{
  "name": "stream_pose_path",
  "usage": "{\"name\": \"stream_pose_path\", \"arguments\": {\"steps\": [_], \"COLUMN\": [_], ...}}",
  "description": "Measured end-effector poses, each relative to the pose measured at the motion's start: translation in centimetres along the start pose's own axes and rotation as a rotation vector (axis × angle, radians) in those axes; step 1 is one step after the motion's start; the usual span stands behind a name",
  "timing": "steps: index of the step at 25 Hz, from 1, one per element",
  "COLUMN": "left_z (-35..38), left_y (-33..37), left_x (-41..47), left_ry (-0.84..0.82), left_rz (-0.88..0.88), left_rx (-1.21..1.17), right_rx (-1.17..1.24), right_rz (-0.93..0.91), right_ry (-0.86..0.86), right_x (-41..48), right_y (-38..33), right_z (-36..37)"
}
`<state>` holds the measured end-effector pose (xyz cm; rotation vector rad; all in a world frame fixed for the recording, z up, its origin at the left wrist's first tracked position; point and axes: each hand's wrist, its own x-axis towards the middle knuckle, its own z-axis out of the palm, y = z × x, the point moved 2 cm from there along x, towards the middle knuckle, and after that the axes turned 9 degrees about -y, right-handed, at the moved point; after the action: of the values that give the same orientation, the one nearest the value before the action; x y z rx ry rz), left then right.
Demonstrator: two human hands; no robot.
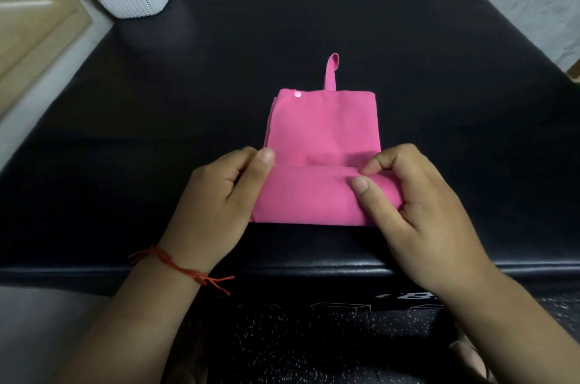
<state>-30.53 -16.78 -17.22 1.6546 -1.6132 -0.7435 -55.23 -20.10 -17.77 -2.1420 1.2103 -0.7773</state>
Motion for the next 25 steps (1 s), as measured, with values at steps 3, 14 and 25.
{"name": "stream_pose_path", "arguments": {"steps": [3, 14, 25], "left_z": [0.2, 0.1, -0.7], "left_y": [-0.2, 0.1, -0.4], "left_x": [0.1, -1.3, -1.4], "left_ry": [0.048, 0.095, -0.118], "left_rz": [-0.036, 0.369, 0.233], "left_rx": [0.029, 0.192, 0.096], "right_rx": [-0.031, 0.066, 0.079], "right_rz": [-0.023, 0.169, 0.178], "right_ry": [0.039, 0.108, 0.179], "right_x": [0.1, 1.0, 1.2], "right_y": [-0.1, -0.3, -0.2], "right_z": [-0.1, 0.3, 0.6]}}
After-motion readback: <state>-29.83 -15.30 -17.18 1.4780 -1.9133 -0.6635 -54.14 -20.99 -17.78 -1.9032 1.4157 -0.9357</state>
